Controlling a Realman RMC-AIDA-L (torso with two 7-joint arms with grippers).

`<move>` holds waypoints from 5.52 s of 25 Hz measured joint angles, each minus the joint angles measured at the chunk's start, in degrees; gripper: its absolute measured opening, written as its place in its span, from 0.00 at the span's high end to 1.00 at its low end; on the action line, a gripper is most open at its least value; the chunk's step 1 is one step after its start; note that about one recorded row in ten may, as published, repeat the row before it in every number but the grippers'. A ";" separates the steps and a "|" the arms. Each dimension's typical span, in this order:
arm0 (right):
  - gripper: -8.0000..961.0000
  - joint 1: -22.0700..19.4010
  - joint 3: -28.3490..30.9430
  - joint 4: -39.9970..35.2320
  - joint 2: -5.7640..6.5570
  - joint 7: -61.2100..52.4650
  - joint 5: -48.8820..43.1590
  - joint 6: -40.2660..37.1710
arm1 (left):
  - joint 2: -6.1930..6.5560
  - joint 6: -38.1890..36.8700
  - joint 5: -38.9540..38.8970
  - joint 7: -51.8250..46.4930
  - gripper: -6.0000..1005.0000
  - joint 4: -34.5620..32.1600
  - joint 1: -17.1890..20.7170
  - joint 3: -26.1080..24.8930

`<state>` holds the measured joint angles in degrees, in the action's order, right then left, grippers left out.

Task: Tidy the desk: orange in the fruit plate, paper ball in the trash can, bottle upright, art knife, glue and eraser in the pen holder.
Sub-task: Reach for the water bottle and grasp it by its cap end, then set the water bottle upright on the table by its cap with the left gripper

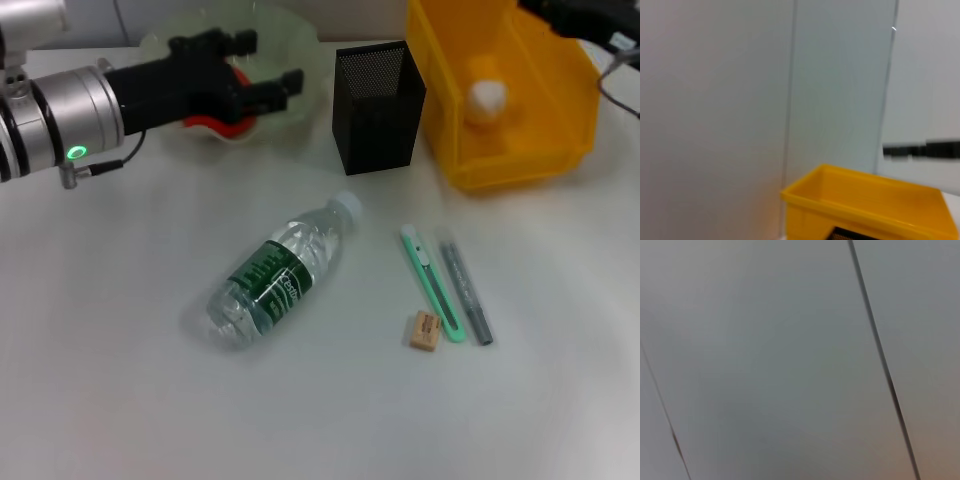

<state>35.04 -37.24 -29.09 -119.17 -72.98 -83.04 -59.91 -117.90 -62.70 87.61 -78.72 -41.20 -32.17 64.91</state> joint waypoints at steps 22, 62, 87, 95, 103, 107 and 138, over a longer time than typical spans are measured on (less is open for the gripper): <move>0.30 -10.16 0.77 21.53 -0.31 37.51 34.48 -31.49 | -1.22 -5.92 41.03 -53.67 0.19 -10.81 -15.91 18.34; 0.31 -11.48 0.77 23.31 -0.36 38.26 34.70 -31.45 | -1.28 14.30 47.83 -70.69 0.33 -7.82 -15.48 39.56; 0.31 -10.93 1.26 23.14 -0.32 38.12 34.70 -31.51 | -0.81 13.34 49.19 -67.48 0.54 -17.64 -9.53 37.26; 0.30 -10.07 1.23 22.75 -0.18 37.87 34.70 -31.49 | -0.86 15.22 38.43 -55.04 0.55 -30.77 4.68 28.03; 0.30 -9.50 1.10 22.59 -0.10 37.84 34.70 -31.44 | -0.69 14.63 18.86 -37.02 0.55 -30.07 11.62 19.88; 0.30 -9.36 0.92 22.59 -0.10 37.83 34.70 -31.45 | -0.74 14.74 10.65 -28.61 0.55 -26.47 12.95 18.52; 0.30 -8.62 0.59 22.59 -0.10 37.74 34.53 -31.09 | -0.70 13.87 0.44 -14.62 0.49 -22.09 15.22 15.71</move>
<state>26.42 -36.65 -6.50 -119.26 -35.25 -48.51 -91.00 -118.60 -48.83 88.05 -93.35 -63.29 -16.96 80.62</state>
